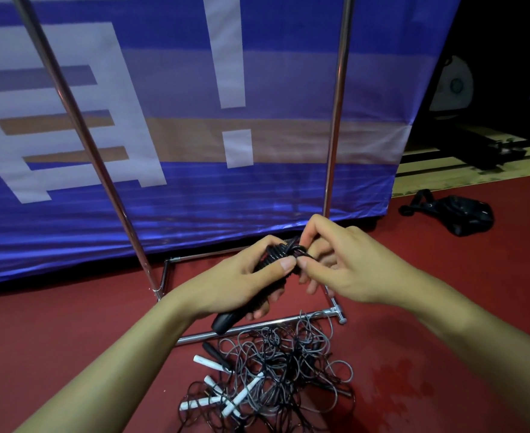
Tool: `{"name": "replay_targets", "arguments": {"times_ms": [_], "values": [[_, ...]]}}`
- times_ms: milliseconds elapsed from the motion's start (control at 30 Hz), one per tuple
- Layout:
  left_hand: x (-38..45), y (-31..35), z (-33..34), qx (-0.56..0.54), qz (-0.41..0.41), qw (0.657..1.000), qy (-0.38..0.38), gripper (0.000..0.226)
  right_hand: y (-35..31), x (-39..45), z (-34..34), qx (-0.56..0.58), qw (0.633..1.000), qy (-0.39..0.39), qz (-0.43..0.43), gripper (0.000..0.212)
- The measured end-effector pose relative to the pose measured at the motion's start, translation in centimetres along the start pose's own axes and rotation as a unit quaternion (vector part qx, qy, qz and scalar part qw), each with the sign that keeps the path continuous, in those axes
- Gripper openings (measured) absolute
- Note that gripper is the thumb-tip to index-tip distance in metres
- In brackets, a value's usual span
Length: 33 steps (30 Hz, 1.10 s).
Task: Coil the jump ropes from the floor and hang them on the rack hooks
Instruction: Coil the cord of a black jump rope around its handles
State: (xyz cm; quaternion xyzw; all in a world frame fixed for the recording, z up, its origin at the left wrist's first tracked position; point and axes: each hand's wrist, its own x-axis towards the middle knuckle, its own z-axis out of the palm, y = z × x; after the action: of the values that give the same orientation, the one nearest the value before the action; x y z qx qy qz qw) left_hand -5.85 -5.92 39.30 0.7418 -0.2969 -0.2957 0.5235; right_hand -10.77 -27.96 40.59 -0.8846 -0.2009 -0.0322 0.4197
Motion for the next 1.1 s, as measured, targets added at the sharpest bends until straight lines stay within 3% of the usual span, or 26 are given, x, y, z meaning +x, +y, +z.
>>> {"name": "replay_targets", "arguments": {"times_ms": [167,267,333,433,533,667,867,1100], "values": [[0.5,0.9,0.5,0.004,0.011,1.000,0.025,0.022,-0.3,0.2,0.5,-0.130,0.986,0.098,-0.039,0.023],[0.5,1.7,0.3,-0.002,0.019,0.999,0.034,0.023,-0.3,0.3,0.9,-0.282,0.933,0.214,-0.071,0.023],[0.3,2.0,0.0,0.001,0.022,0.999,0.031,0.023,-0.5,0.3,0.9,-0.263,0.931,0.243,-0.066,0.021],[-0.2,1.7,-0.3,0.020,0.021,1.000,0.000,0.023,-0.1,0.7,0.7,-0.129,0.972,0.190,-0.040,0.023],[-0.7,1.2,-0.5,0.068,0.020,0.997,-0.029,0.022,0.3,0.6,0.2,-0.026,0.997,0.074,0.007,0.043],[-1.1,1.2,-0.6,0.081,0.021,0.996,-0.041,0.019,0.6,0.4,-0.1,-0.028,0.999,0.023,-0.006,0.033],[-1.3,1.2,-1.3,0.097,0.011,0.994,-0.038,0.018,-0.2,0.1,-0.8,0.117,0.990,-0.051,0.052,0.026],[-1.1,0.9,-1.1,0.136,0.001,0.989,-0.053,0.026,-0.2,0.3,-0.2,0.127,0.986,-0.069,0.089,0.020]]}}
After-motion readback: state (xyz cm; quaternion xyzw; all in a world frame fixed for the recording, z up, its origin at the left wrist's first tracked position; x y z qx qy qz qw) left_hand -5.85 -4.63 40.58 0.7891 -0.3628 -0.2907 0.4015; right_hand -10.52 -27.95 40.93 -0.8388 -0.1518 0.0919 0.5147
